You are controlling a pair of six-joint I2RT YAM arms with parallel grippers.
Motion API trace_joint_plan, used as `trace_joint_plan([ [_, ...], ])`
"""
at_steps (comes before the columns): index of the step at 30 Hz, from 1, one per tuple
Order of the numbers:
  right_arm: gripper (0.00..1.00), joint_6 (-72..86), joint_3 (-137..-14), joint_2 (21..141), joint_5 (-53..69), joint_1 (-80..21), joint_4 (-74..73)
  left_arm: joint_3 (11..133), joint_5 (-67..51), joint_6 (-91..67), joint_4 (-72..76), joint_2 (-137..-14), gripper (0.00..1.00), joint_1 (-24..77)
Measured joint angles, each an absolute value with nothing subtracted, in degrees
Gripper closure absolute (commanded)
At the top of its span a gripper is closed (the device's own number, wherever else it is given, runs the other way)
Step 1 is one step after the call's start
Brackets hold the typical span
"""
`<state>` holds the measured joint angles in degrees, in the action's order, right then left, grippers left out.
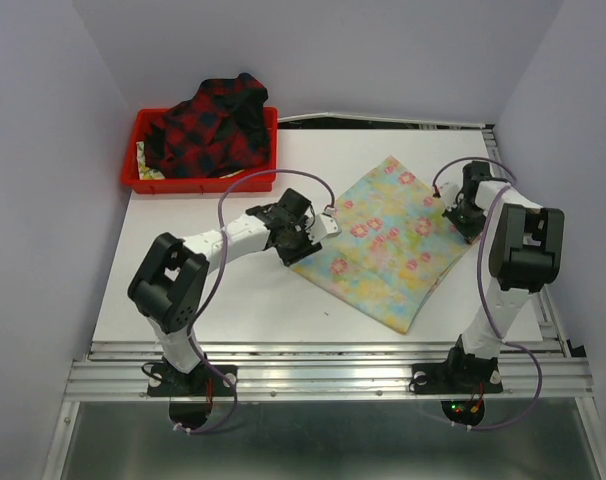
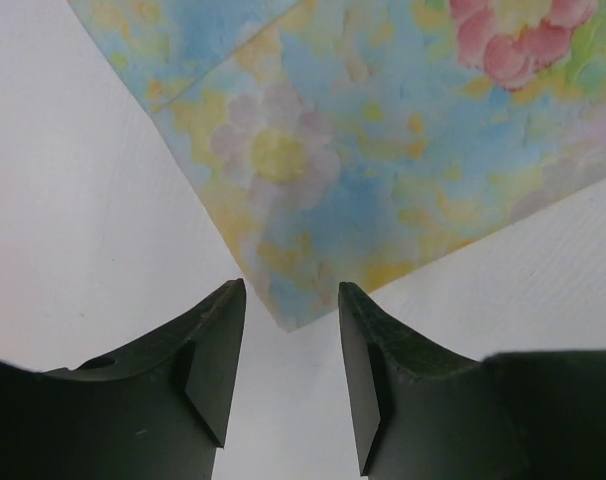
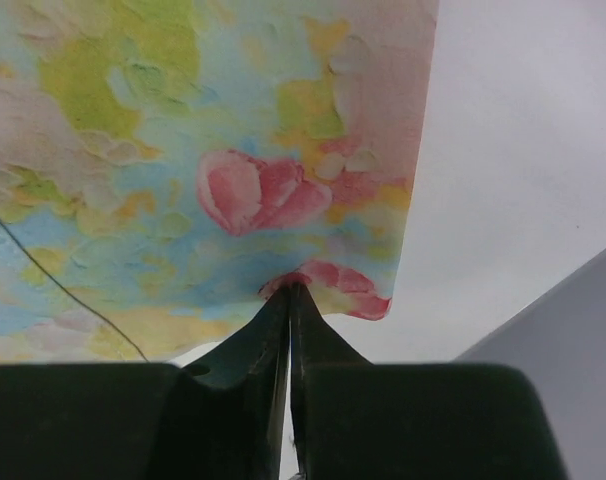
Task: Fold and stack the skirts
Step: Fold the skirt
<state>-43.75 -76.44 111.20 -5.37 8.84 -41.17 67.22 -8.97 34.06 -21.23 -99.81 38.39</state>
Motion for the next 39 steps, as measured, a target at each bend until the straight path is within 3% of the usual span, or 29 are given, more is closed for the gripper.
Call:
trace_joint_plan([
  [7, 0.88, -43.35, -78.11, 112.81, -5.34, 9.32, -42.37, 61.08, -10.02, 38.61, -21.67, -90.28, 0.32, 40.88],
  [11, 0.68, -41.39, -79.92, 113.23, -2.24, 9.74, -44.77, 60.42, -9.98, 40.77, -21.08, -84.99, 0.25, 46.94],
  [14, 0.6, -39.11, -81.89, 113.16, 3.16, 9.96, -47.99, 59.92, -9.8, 41.74, -19.03, -84.2, 0.25, 52.77],
  [17, 0.6, -37.45, -85.43, 112.92, 7.49, 10.02, -51.62, 59.64, -9.82, 42.17, -17.96, -85.73, 0.33, 57.52],
  [23, 0.45, -34.87, -91.35, 112.77, 9.32, 10.15, -53.15, 64.25, -9.89, 40.03, -17.06, -95.07, 0.37, 54.7],
  [31, 0.47, -33.1, -96.82, 120.75, 8.88, 10.44, -52.29, 72.49, -9.5, 37.28, -16.75, -103.31, 0.44, 50.35],
  [34, 0.53, -33.21, -97.01, 123.66, 7.49, 10.55, -52.25, 74.19, -10.72, 35.92, -17.43, -106.69, 0.44, 48.34],
  [39, 0.73, -34.11, -93.67, 121.8, 7.11, 10.55, -50.02, 75.02, -11.81, 34.04, -18.85, -109.47, 0.53, 43.48],
])
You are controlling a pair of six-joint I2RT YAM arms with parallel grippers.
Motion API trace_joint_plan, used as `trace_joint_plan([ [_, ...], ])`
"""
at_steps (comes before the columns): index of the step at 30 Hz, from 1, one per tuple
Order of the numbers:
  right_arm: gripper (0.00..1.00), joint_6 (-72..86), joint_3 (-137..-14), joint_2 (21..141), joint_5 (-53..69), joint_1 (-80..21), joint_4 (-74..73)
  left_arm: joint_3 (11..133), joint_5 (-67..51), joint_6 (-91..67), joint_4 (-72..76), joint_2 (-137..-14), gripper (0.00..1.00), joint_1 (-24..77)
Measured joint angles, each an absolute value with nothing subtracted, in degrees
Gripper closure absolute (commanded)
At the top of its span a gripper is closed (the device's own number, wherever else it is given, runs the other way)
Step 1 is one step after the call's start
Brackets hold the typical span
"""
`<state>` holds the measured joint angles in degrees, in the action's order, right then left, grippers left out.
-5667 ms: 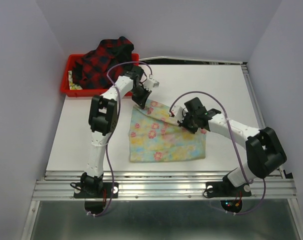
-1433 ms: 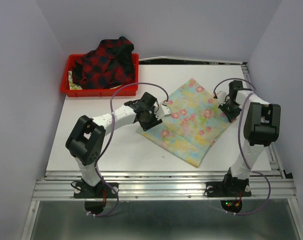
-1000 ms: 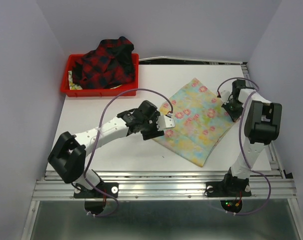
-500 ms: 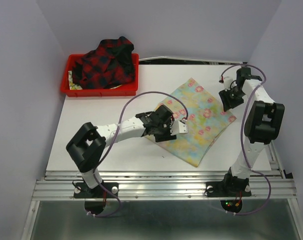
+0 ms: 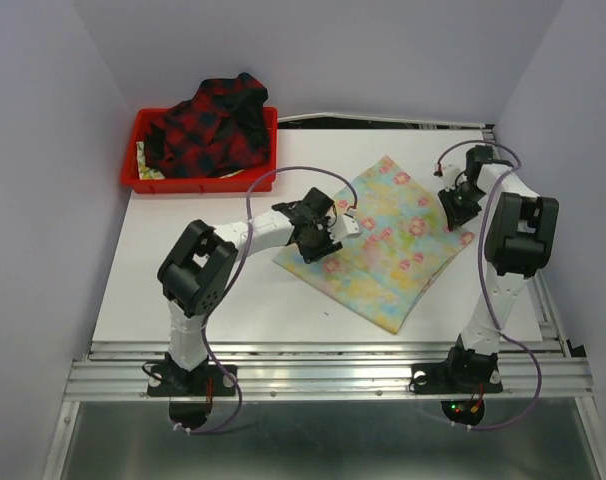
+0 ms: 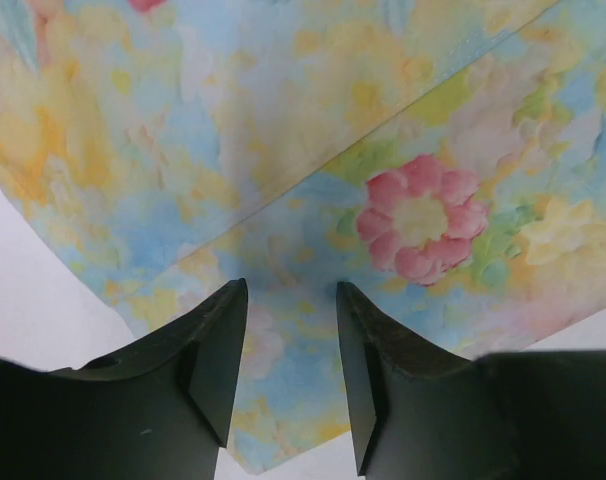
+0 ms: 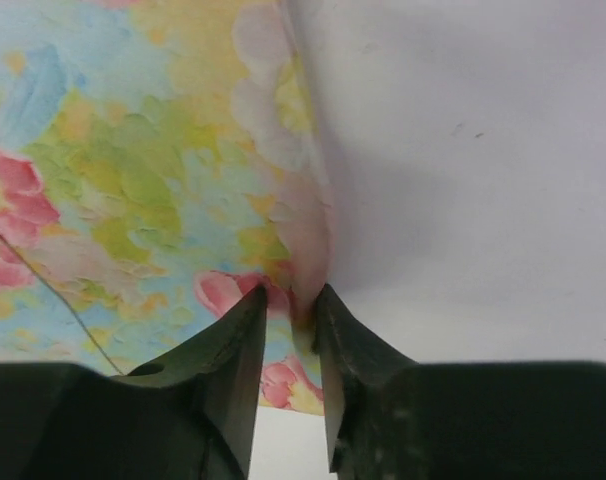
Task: Fold and stack the skirts
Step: Fold the skirt
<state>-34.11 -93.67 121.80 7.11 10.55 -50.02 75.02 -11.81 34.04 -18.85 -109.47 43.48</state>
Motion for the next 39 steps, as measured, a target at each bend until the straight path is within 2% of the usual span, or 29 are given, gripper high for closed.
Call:
trace_joint_plan([
  [1, 0.8, -34.26, -92.77, 121.23, 7.11, 10.55, -49.43, 75.02, -11.79, 33.98, -19.22, -109.58, 0.54, 42.68],
  [7, 0.99, -34.68, -91.37, 120.44, 7.14, 9.69, -47.62, 72.69, -11.97, 36.51, -19.7, -109.43, 0.64, 44.64],
  [12, 0.99, -36.16, -91.39, 120.44, 5.96, 6.46, -45.84, 69.95, -13.58, 39.57, -20.93, -107.48, 0.73, 52.23],
  [15, 0.99, -38.04, -91.35, 120.44, 5.76, 2.68, -43.79, 69.76, -14.57, 40.45, -22.44, -107.37, 0.73, 55.81],
  [19, 0.99, -40.75, -89.6, 119.5, 5.96, -2.46, -40.03, 69.76, -18.17, 41.15, -25.78, -106.8, 0.64, 59.18],
  [20, 0.99, -41.28, -88.79, 118.98, 6.2, -3.86, -39.27, 69.76, -19.09, 41.15, -26.57, -106.65, 0.6, 59.57],
  [21, 0.99, -41.87, -88.25, 118.54, 6.92, -5.04, -38.87, 69.78, -20.73, 41.1, -28.05, -106.34, 0.52, 60.14],
  [23, 0.96, -42.78, -87.18, 117.73, 8.56, -7.07, -38.37, 69.87, -24.38, 40.82, -31.0, -104.99, 0.45, 60.8],
  [25, 0.94, -43.72, -86.02, 116.64, 10.66, -8.64, -38.13, 70.48, -27.55, 40.91, -33.91, -102.15, 0.43, 60.14],
  [27, 0.85, -44.51, -84.64, 115.0, 13.15, -9.41, -38.06, 72.51, -30.57, 41.56, -37.06, -100.03, 0.37, 57.98],
  [28, 0.75, -44.77, -84.09, 114.06, 14.33, -9.56, -38.06, 74.67, -32.58, 41.98, -38.57, -98.37, 0.35, 55.37],
  [29, 0.57, -45.1, -83.46, 112.38, 15.7, -9.78, -38.04, 76.29, -33.82, 42.33, -39.29, -97.51, 0.32, 53.36],
  [31, 0.49, -45.04, -83.46, 110.93, 17.12, -9.85, -37.54, 81.32, -35.7, 43.38, -40.71, -96.53, 0.27, 46.44],
  [35, 0.48, -44.64, -84.9, 110.32, 17.63, -9.85, -36.32, 91.9, -32.99, 44.18, -40.05, -99.59, 0.22, 33.04],
  [39, 0.48, -44.77, -85.56, 110.89, 16.56, -9.85, -35.94, 101.84, -29.1, 44.1, -38.35, -108.05, 0.21, 27.42],
])
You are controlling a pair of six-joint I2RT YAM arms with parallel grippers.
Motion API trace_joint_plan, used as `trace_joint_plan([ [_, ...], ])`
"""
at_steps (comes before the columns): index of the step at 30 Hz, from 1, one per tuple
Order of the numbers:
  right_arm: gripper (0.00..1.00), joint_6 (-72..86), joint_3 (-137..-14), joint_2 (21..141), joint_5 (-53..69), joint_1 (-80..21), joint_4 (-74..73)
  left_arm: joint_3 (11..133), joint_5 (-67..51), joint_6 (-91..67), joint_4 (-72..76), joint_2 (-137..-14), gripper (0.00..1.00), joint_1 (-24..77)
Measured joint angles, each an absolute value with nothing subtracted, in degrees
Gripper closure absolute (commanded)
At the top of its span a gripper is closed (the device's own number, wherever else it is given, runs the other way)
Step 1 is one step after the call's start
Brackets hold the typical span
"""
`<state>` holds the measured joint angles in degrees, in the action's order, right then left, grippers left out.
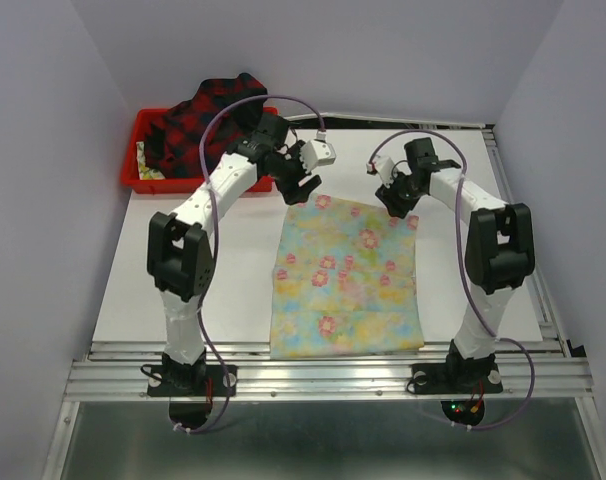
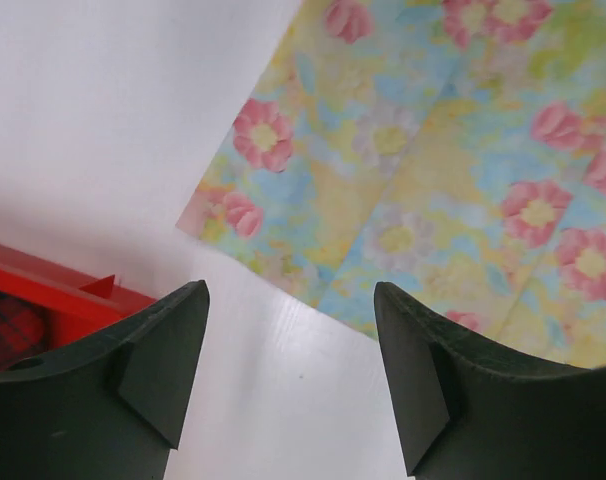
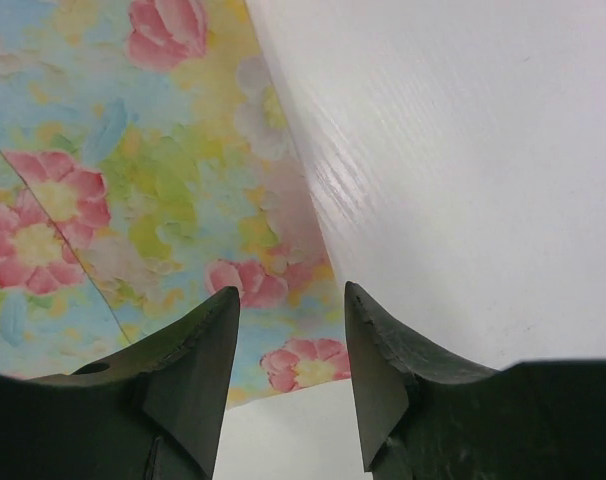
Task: Fold and stack the skirts
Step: Fold the skirt
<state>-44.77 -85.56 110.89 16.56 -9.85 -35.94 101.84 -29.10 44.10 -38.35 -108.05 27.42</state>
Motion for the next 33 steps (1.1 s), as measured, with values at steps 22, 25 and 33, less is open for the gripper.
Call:
trace_joint_plan([
  [22, 0.54, -47.2, -88.77, 118.72, 14.46, -6.15, -39.22, 121.89, -21.56, 51.4, -32.1, -137.93, 0.32, 24.38],
  [25, 0.59, -48.14, -89.62, 119.02, 14.68, -6.15, -40.25, 122.02, -21.56, 52.27, -32.05, -139.85, 0.37, 24.36],
  [33, 0.82, -49.78, -90.32, 119.61, 15.22, -5.96, -42.24, 125.19, -22.02, 55.61, -32.45, -142.19, 0.7, 24.38],
])
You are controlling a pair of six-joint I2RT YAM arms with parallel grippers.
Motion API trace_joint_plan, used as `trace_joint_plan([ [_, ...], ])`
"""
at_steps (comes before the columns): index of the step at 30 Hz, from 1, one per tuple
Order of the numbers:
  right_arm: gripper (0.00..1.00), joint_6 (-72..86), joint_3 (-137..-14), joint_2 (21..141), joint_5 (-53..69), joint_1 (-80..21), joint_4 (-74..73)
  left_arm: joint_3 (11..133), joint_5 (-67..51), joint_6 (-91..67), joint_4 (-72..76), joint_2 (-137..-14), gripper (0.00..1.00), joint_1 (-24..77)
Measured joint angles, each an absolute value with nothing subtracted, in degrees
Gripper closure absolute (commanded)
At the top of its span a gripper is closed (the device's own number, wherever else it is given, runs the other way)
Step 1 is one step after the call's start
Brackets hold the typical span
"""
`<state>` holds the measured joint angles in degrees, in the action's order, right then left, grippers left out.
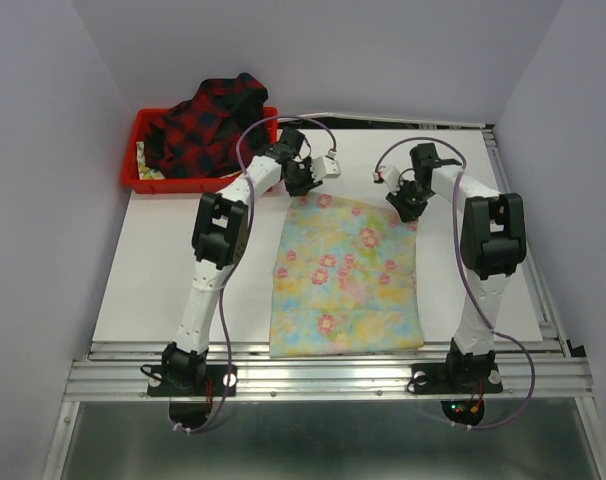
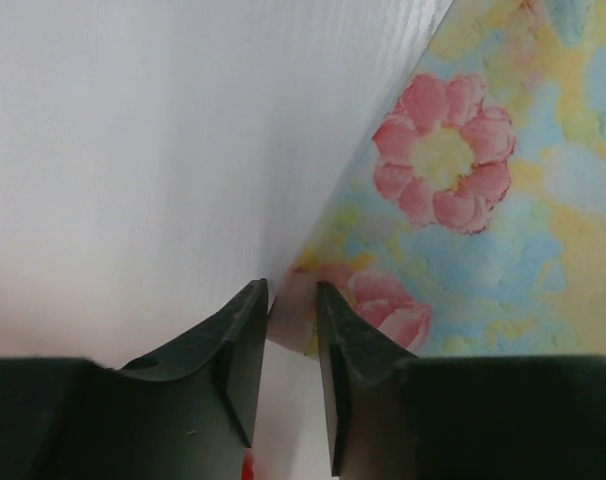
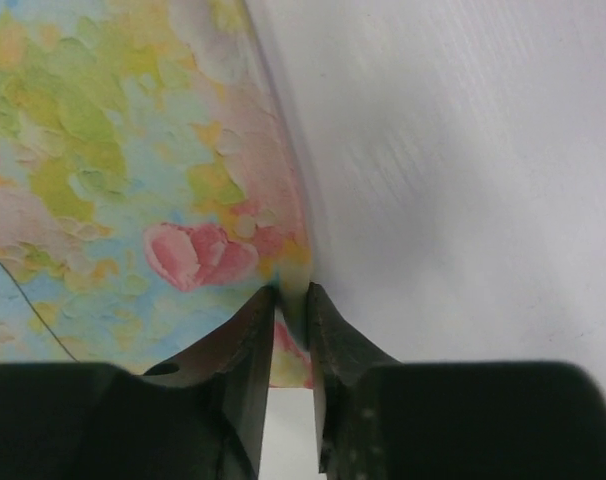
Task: Fold and stack the skirts
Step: Fold the skirt
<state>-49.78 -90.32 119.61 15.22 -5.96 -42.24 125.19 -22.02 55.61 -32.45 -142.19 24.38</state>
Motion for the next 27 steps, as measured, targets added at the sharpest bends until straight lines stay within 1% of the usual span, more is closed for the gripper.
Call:
trace_joint_plan([
  [2, 0.85, -49.98, -90.52, 119.63, 15.29, -5.96, -42.74, 125.4, -22.39, 56.16, -32.73, -142.56, 0.78, 24.38],
  [3, 0.91, -50.0, -90.7, 119.66, 15.29, -5.96, -42.92, 125.4, -22.65, 56.73, -32.86, -142.56, 0.85, 24.36],
  [4, 0.94, -50.04, -90.89, 119.68, 15.31, -5.96, -43.13, 125.4, -22.79, 56.93, -32.88, -142.56, 0.9, 24.38],
  [5, 0.99, -50.13, -91.22, 119.68, 15.42, -5.93, -43.48, 125.4, -23.07, 57.34, -33.12, -142.56, 0.95, 24.36],
  [6, 0.99, -50.19, -91.53, 119.68, 15.49, -5.93, -43.72, 125.4, -23.31, 57.74, -33.32, -142.56, 1.0, 24.38],
  [21, 0.99, -51.7, -94.13, 119.68, 15.4, -5.93, -44.56, 124.75, -23.46, 57.69, -32.77, -141.53, 1.0, 24.1],
  [27, 0.99, -51.7, -94.13, 119.61, 15.09, -5.8, -44.38, 115.79, -22.85, 54.3, -27.42, -131.92, 1.0, 23.4],
])
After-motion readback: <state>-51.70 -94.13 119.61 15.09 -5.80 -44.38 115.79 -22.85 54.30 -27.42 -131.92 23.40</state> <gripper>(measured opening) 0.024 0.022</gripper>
